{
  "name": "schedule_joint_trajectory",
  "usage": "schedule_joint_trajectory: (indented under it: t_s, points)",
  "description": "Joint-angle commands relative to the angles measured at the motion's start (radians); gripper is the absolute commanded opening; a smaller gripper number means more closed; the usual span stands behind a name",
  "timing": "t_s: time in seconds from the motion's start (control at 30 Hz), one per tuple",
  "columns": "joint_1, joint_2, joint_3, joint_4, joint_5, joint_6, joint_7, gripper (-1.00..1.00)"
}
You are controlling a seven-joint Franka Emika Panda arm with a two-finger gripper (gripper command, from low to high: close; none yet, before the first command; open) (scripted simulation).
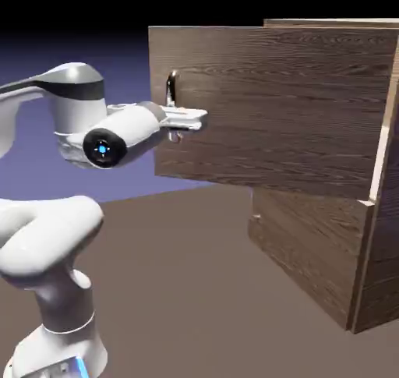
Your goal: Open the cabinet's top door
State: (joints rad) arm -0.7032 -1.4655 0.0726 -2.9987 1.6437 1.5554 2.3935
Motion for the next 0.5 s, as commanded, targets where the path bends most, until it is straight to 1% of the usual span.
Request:
schedule_joint_trajectory:
  t_s: [0.0,0.2,0.47]
  points:
    - [-0.004,0.023,-0.036,0.007,-0.036,-0.026,-0.015,-1.0]
    - [-0.005,0.202,-0.254,0.085,-0.262,-0.178,-0.122,-1.0]
    - [0.082,0.492,-0.504,0.275,-0.523,-0.375,-0.266,-1.0]
